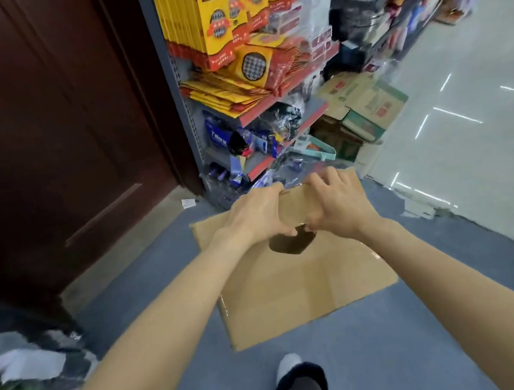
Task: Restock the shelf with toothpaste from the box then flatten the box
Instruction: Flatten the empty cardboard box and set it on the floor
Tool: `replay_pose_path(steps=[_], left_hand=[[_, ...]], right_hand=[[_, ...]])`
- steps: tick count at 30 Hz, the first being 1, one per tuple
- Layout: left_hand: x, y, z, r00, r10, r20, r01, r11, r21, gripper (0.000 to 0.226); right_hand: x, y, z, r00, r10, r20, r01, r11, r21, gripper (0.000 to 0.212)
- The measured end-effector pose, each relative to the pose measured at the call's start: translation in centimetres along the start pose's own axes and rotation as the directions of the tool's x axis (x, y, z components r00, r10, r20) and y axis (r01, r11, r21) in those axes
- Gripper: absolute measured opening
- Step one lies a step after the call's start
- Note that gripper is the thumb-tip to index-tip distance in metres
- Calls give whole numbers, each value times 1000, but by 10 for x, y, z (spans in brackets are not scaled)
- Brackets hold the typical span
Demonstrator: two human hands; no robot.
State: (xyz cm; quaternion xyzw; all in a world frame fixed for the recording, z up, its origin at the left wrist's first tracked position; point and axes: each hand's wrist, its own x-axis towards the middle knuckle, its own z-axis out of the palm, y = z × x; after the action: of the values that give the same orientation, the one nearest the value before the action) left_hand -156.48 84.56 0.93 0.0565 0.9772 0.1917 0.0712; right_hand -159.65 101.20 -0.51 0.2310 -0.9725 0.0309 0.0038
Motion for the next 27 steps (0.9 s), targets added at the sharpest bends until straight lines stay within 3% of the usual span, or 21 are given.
replay_pose_path(steps=[9,11,15,19,27], left_hand=[[237,66,35,995,35,92,-25,993,-112,64],[285,82,39,991,29,127,-13,992,-128,65],[373,112,40,987,24,159,2,987,-161,44],[454,147,42,984,31,175,4,981,-194,43],[599,253,64,991,-6,134,29,985,-169,28]], right_hand=[[147,207,9,978,60,201,-88,987,134,63],[175,246,12,975,67,210,-98,985,139,62],[226,321,7,980,67,188,-96,984,148,60],[277,393,-2,979,66,195,-92,988,127,60],[356,568,-13,974,-26,226,-20,980,199,45]])
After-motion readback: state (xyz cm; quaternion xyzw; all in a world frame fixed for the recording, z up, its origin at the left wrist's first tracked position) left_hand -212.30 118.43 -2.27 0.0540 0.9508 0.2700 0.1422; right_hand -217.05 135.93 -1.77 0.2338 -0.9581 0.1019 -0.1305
